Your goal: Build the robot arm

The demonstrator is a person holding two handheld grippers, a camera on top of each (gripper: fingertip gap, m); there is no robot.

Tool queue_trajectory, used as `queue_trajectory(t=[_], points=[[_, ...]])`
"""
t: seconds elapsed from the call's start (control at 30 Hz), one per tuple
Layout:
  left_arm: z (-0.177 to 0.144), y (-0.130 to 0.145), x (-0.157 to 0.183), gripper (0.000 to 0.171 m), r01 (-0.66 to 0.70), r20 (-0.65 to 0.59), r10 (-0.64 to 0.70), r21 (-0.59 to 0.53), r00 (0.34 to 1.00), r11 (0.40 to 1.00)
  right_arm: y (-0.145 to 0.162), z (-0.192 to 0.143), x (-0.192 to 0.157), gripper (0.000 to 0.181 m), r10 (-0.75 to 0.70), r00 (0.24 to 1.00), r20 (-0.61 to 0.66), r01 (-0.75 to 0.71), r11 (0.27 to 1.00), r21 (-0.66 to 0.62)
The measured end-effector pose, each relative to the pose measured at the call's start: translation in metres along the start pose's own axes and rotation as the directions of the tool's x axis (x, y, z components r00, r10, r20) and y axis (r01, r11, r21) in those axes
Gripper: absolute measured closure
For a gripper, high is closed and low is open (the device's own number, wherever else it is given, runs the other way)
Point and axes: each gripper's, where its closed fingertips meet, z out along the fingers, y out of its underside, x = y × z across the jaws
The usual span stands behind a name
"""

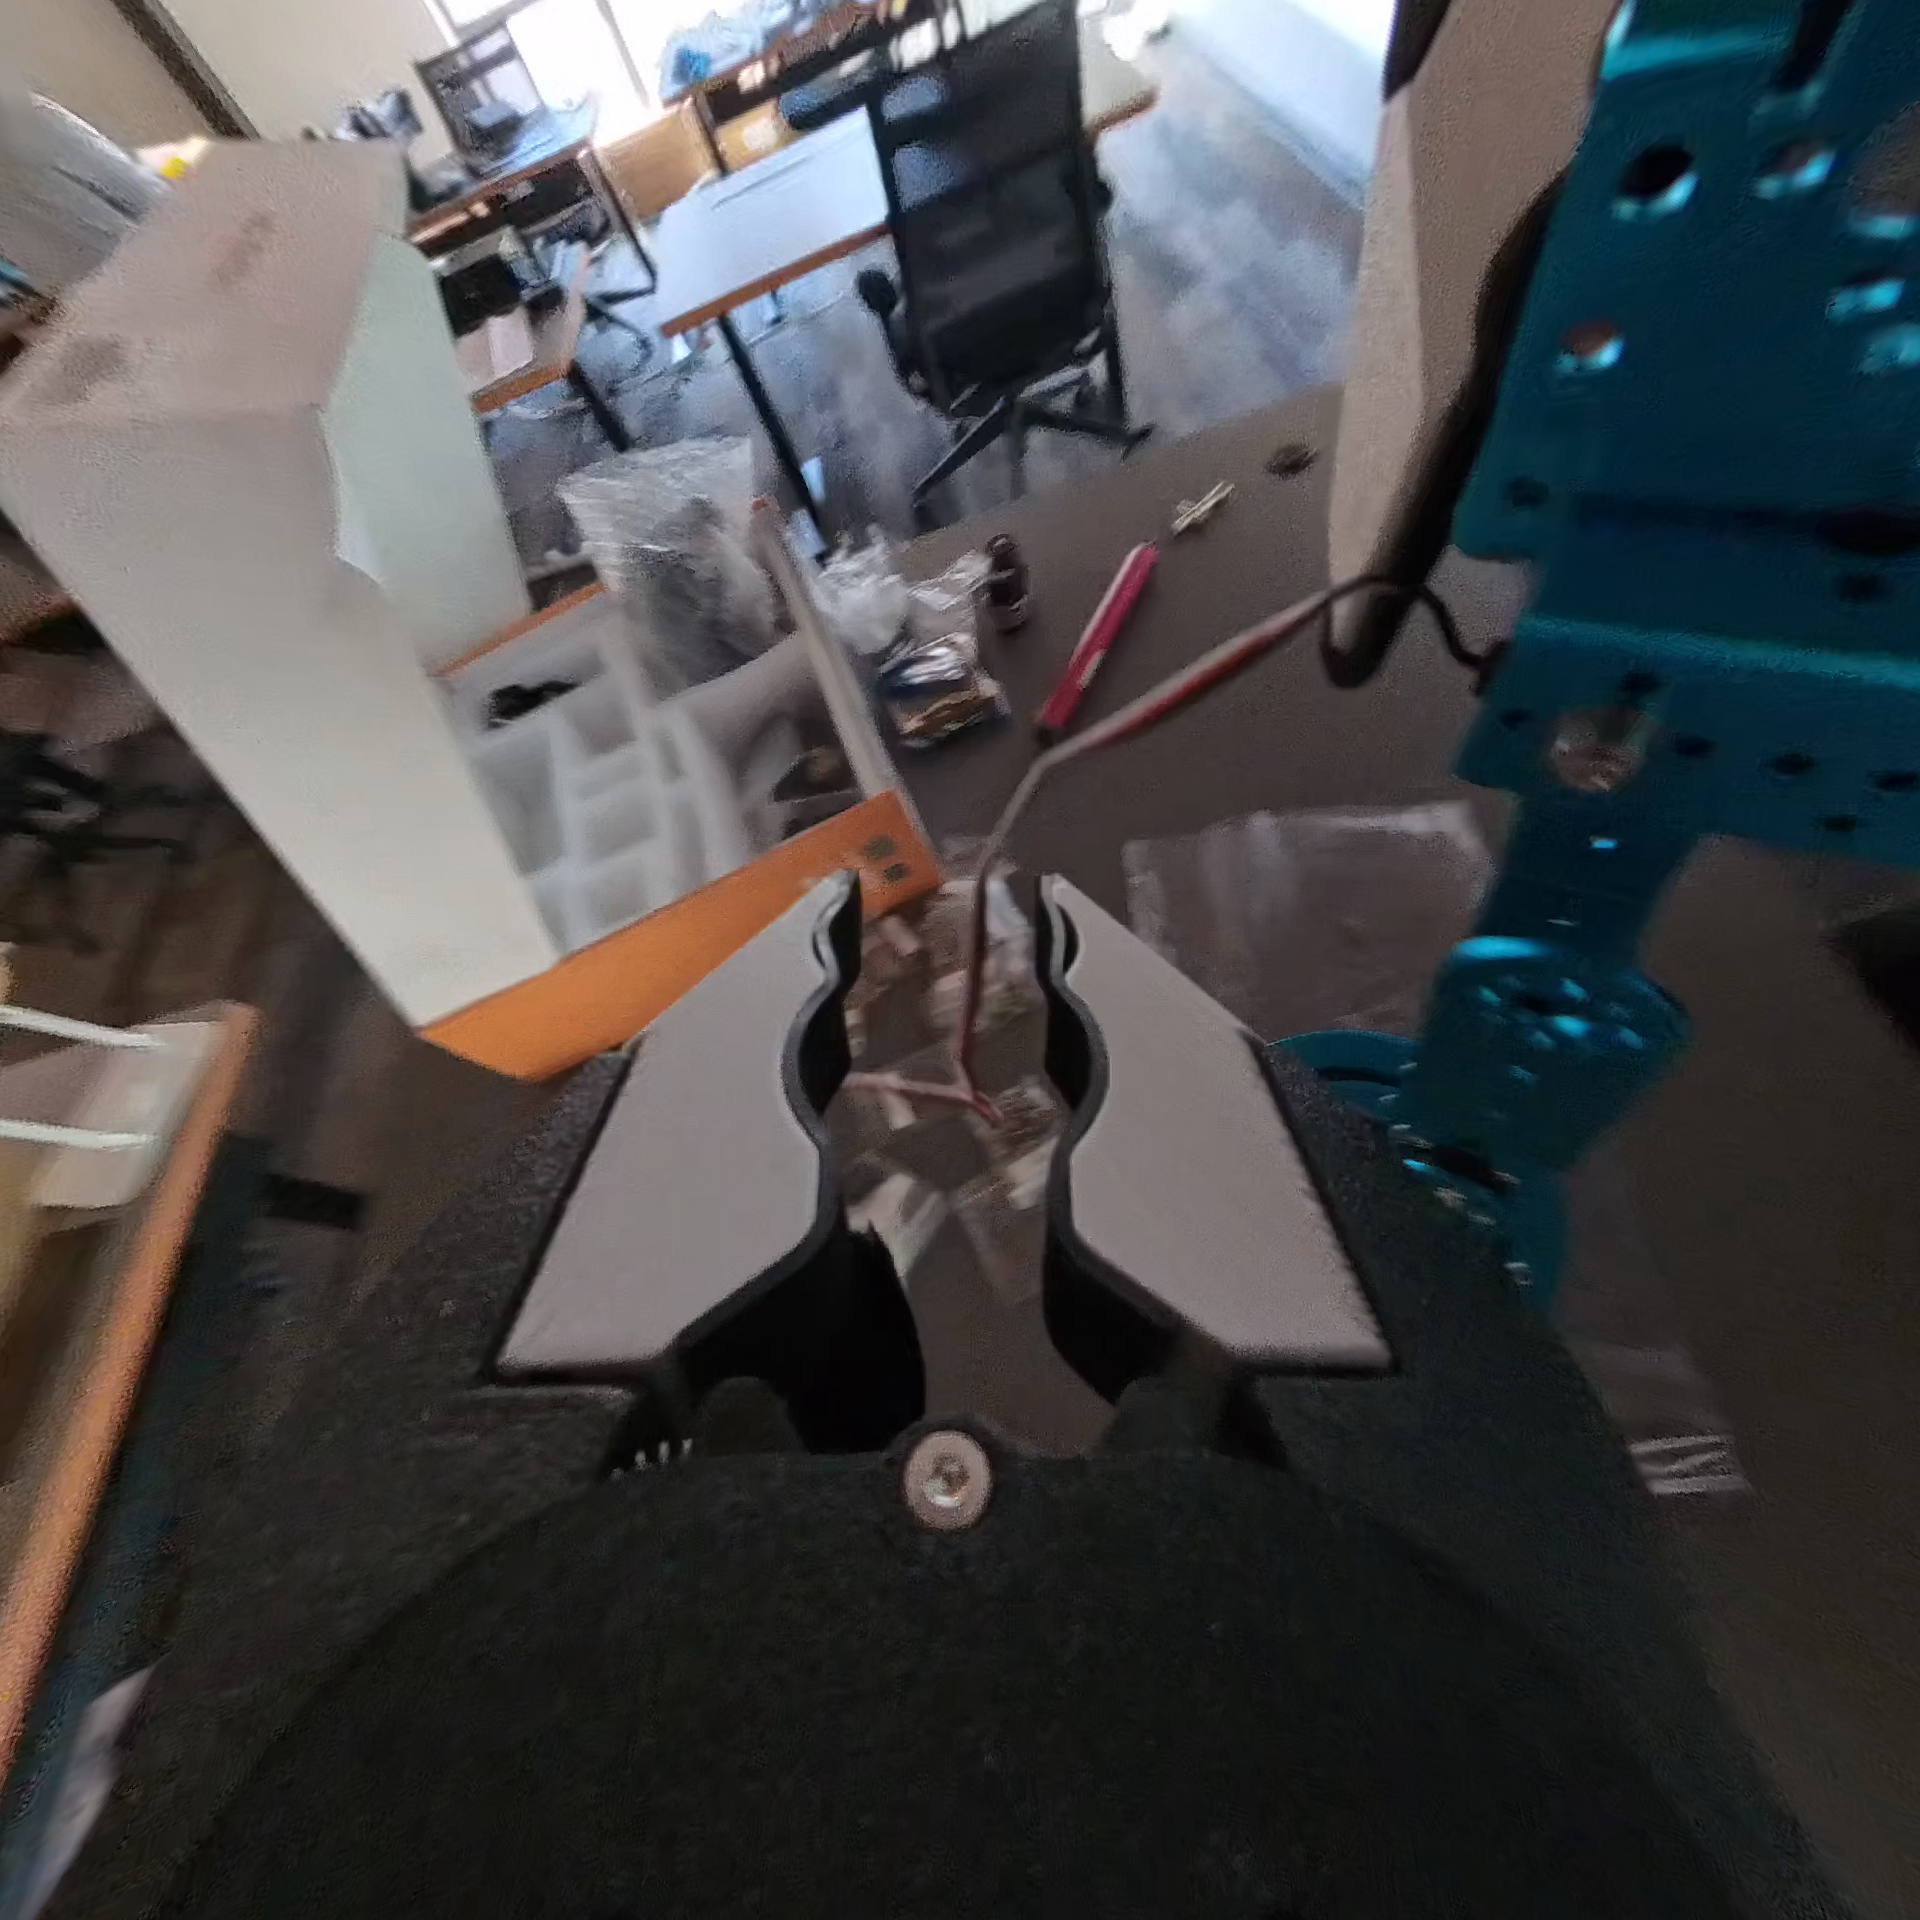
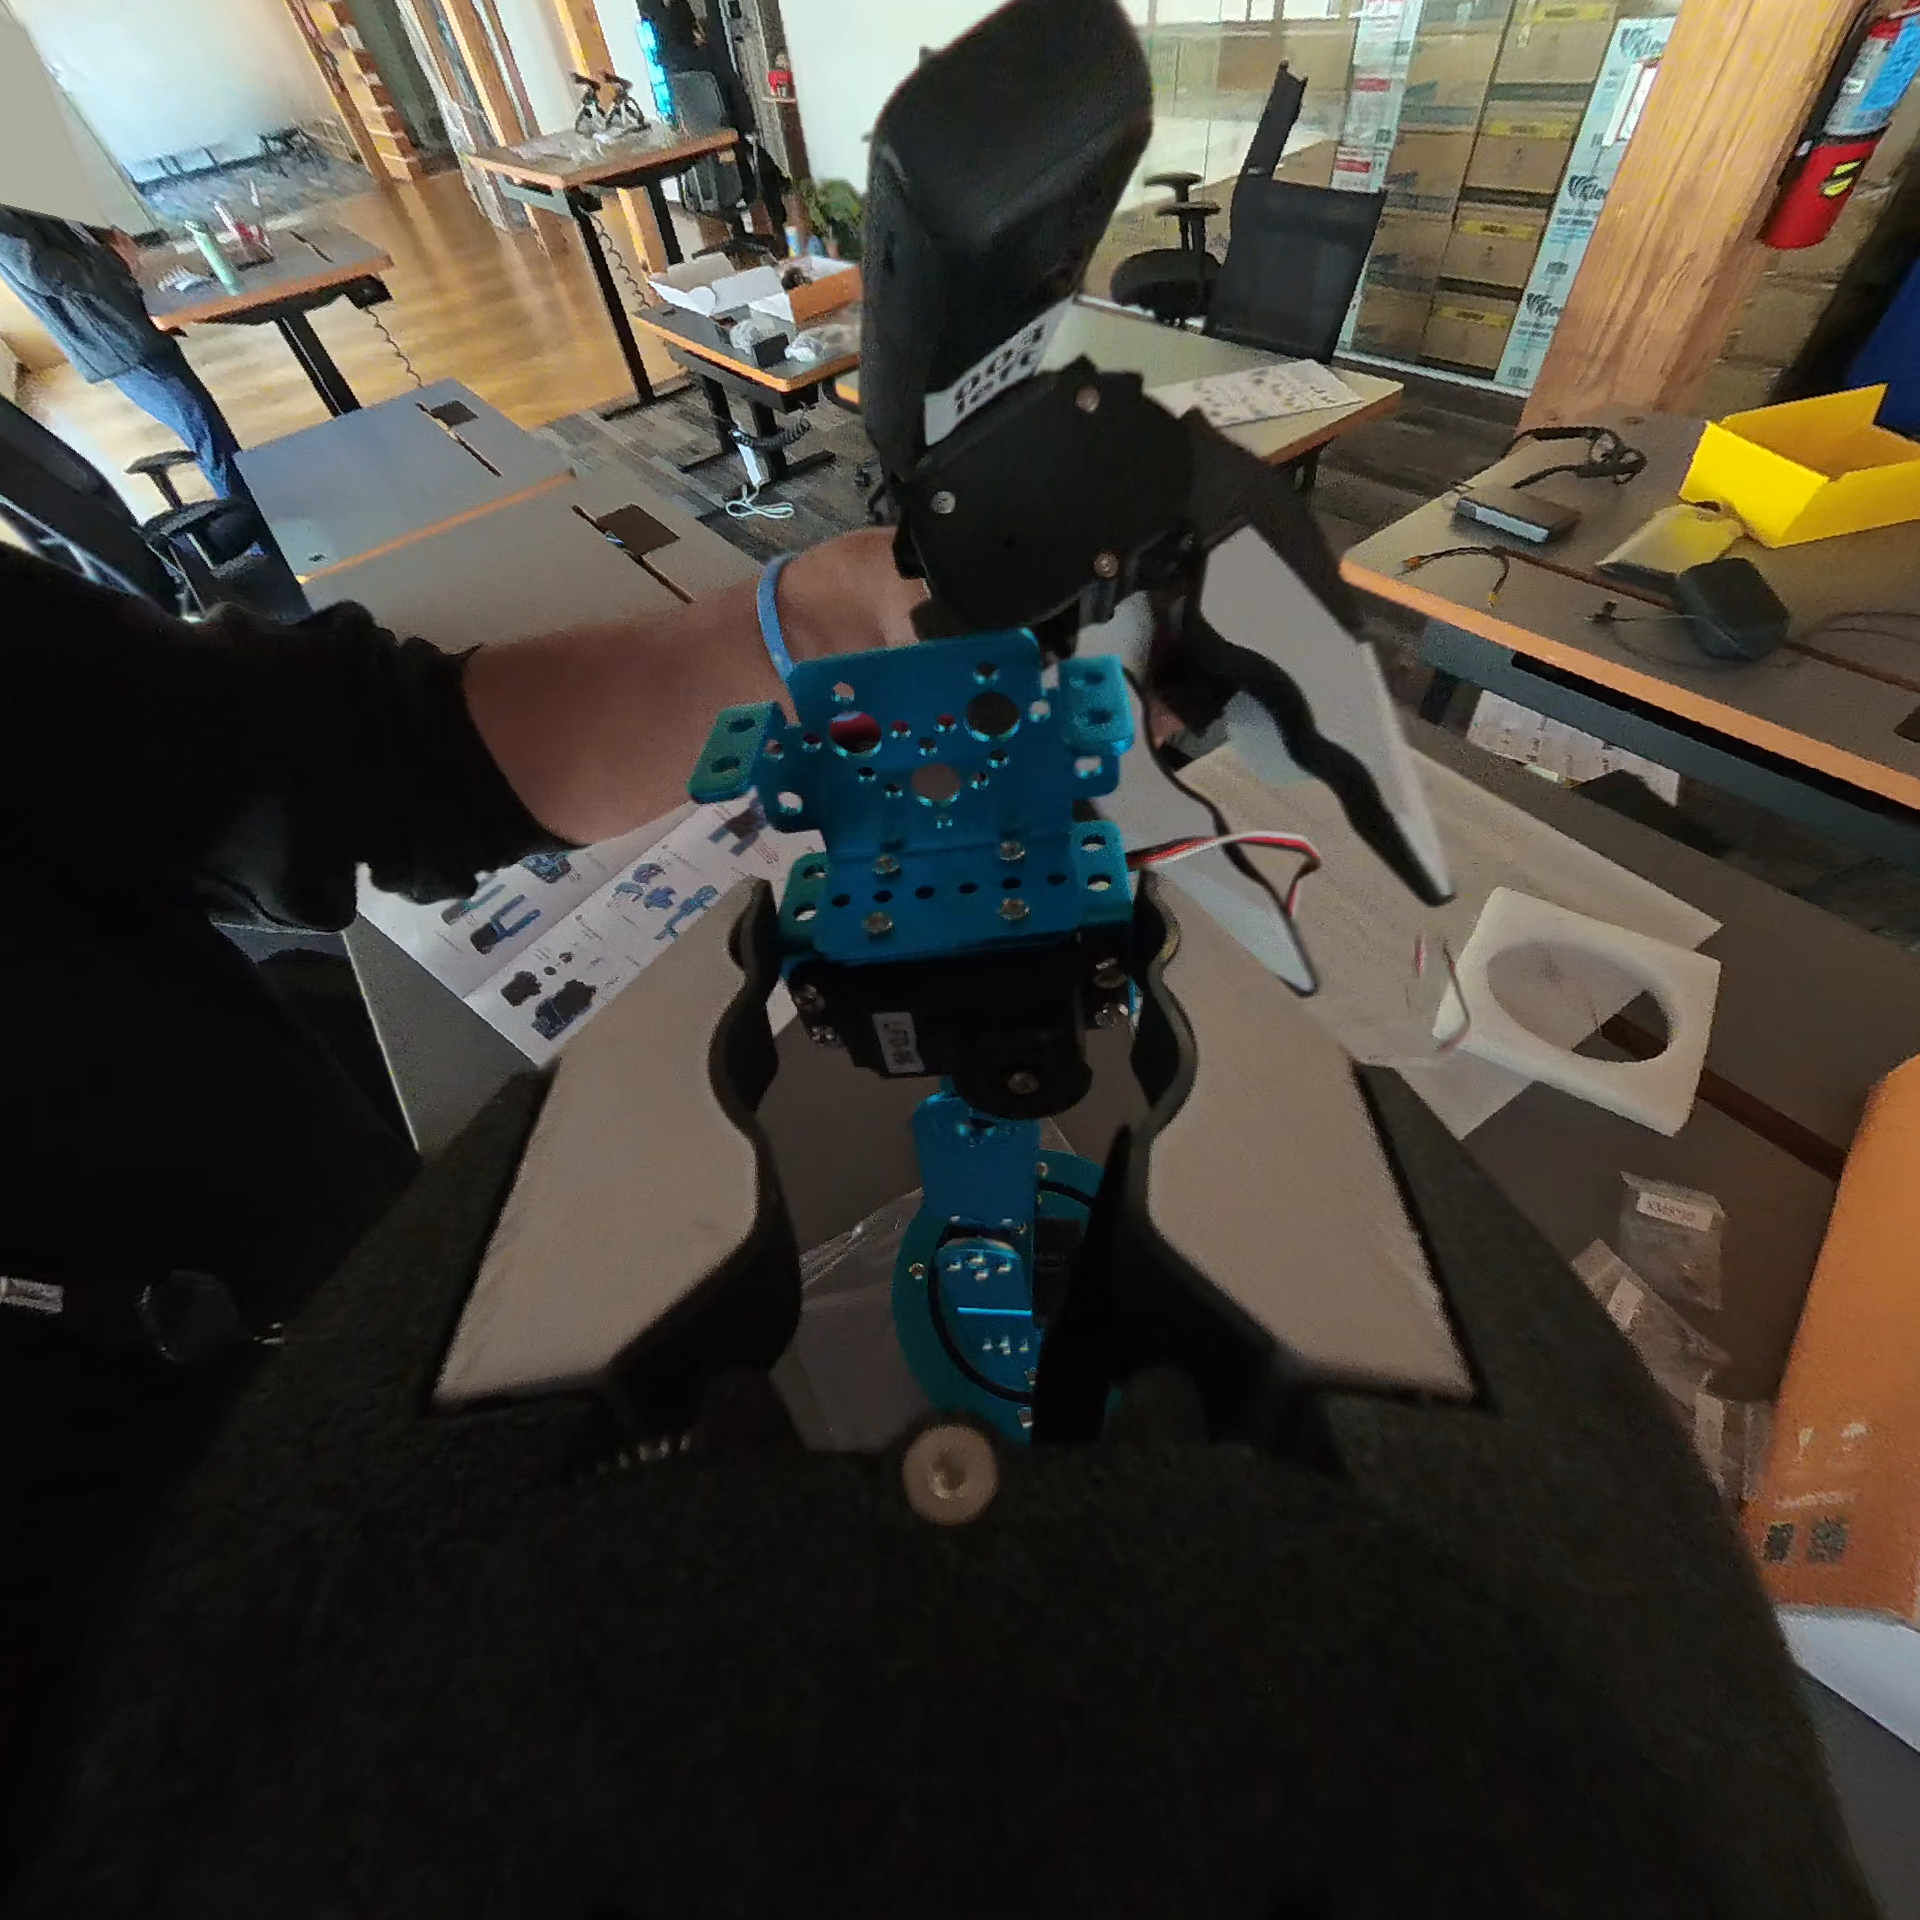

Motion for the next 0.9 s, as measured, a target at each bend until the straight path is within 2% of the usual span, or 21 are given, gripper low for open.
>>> queue_trajectory(t=[0.1,0.17,0.27,0.37,0.53,0.7,0.77,0.9], points=[[-0.028,-0.005,0.016,0.137,0.163,-0.100,-0.146,0.191,0.984,0.968,0.004,0.004,-0.001,0.113,-0.012,1.000,-0.008,0.012,1.000,-0.029],[-0.053,-0.011,0.023,0.135,0.258,-0.154,-0.219,0.312,0.963,0.914,0.008,0.008,0.000,0.113,-0.018,1.000,-0.011,0.017,0.998,-0.057],[-0.077,-0.022,0.055,0.126,0.312,-0.287,-0.200,0.425,0.937,0.850,0.016,0.013,-0.004,0.113,-0.014,1.000,0.010,0.015,0.994,-0.106],[-0.066,-0.016,0.074,0.112,0.277,-0.288,-0.166,0.404,0.943,0.872,0.021,0.013,-0.006,0.113,-0.016,1.000,0.013,0.017,0.990,-0.143],[-0.051,-0.012,0.079,0.114,0.318,-0.347,-0.179,0.399,0.921,0.860,0.025,0.012,-0.001,0.113,-0.027,1.000,-0.012,0.024,0.985,-0.171],[-0.047,-0.001,0.093,0.119,0.327,-0.353,-0.188,0.389,0.917,0.861,0.025,0.017,-0.003,0.113,0.024,0.999,0.027,-0.020,0.990,-0.137],[-0.046,0.000,0.097,0.118,0.322,-0.320,-0.196,0.412,0.927,0.852,0.023,0.017,0.000,0.113,0.049,0.998,0.024,-0.046,0.992,-0.118],[-0.038,-0.004,0.098,0.111,0.282,-0.158,-0.235,0.456,0.959,0.844,0.019,0.018,0.001,0.113,0.107,0.994,0.036,-0.103,0.991,-0.082]])
